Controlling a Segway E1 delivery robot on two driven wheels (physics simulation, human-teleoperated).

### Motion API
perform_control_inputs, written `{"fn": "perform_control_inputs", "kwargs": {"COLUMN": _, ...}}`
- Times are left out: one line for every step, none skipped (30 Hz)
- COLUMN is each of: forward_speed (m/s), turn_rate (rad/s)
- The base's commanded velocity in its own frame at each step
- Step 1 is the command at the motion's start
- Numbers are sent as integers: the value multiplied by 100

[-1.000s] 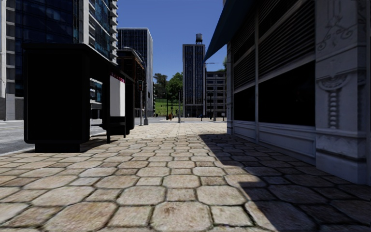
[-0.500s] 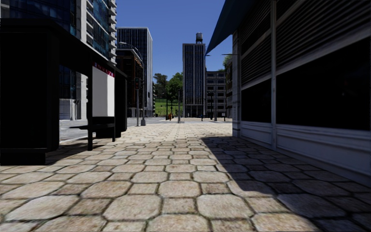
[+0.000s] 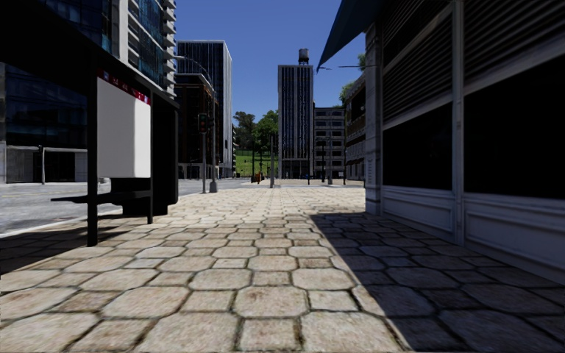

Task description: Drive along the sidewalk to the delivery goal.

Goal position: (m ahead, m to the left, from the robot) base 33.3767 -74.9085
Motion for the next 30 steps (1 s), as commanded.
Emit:
{"fn": "perform_control_inputs", "kwargs": {"forward_speed": 200, "turn_rate": 0}}
{"fn": "perform_control_inputs", "kwargs": {"forward_speed": 200, "turn_rate": 0}}
{"fn": "perform_control_inputs", "kwargs": {"forward_speed": 200, "turn_rate": 0}}
{"fn": "perform_control_inputs", "kwargs": {"forward_speed": 200, "turn_rate": 0}}
{"fn": "perform_control_inputs", "kwargs": {"forward_speed": 200, "turn_rate": 0}}
{"fn": "perform_control_inputs", "kwargs": {"forward_speed": 200, "turn_rate": 0}}
{"fn": "perform_control_inputs", "kwargs": {"forward_speed": 200, "turn_rate": 0}}
{"fn": "perform_control_inputs", "kwargs": {"forward_speed": 200, "turn_rate": 0}}
{"fn": "perform_control_inputs", "kwargs": {"forward_speed": 200, "turn_rate": 0}}
{"fn": "perform_control_inputs", "kwargs": {"forward_speed": 200, "turn_rate": 0}}
{"fn": "perform_control_inputs", "kwargs": {"forward_speed": 200, "turn_rate": 0}}
{"fn": "perform_control_inputs", "kwargs": {"forward_speed": 200, "turn_rate": 0}}
{"fn": "perform_control_inputs", "kwargs": {"forward_speed": 200, "turn_rate": 0}}
{"fn": "perform_control_inputs", "kwargs": {"forward_speed": 200, "turn_rate": 0}}
{"fn": "perform_control_inputs", "kwargs": {"forward_speed": 200, "turn_rate": 0}}
{"fn": "perform_control_inputs", "kwargs": {"forward_speed": 200, "turn_rate": 0}}
{"fn": "perform_control_inputs", "kwargs": {"forward_speed": 200, "turn_rate": 0}}
{"fn": "perform_control_inputs", "kwargs": {"forward_speed": 200, "turn_rate": 0}}
{"fn": "perform_control_inputs", "kwargs": {"forward_speed": 200, "turn_rate": 0}}
{"fn": "perform_control_inputs", "kwargs": {"forward_speed": 200, "turn_rate": 0}}
{"fn": "perform_control_inputs", "kwargs": {"forward_speed": 200, "turn_rate": 0}}
{"fn": "perform_control_inputs", "kwargs": {"forward_speed": 200, "turn_rate": 0}}
{"fn": "perform_control_inputs", "kwargs": {"forward_speed": 200, "turn_rate": 0}}
{"fn": "perform_control_inputs", "kwargs": {"forward_speed": 200, "turn_rate": 0}}
{"fn": "perform_control_inputs", "kwargs": {"forward_speed": 200, "turn_rate": 0}}
{"fn": "perform_control_inputs", "kwargs": {"forward_speed": 200, "turn_rate": 0}}
{"fn": "perform_control_inputs", "kwargs": {"forward_speed": 200, "turn_rate": 0}}
{"fn": "perform_control_inputs", "kwargs": {"forward_speed": 200, "turn_rate": 0}}
{"fn": "perform_control_inputs", "kwargs": {"forward_speed": 200, "turn_rate": 0}}
{"fn": "perform_control_inputs", "kwargs": {"forward_speed": 200, "turn_rate": 0}}
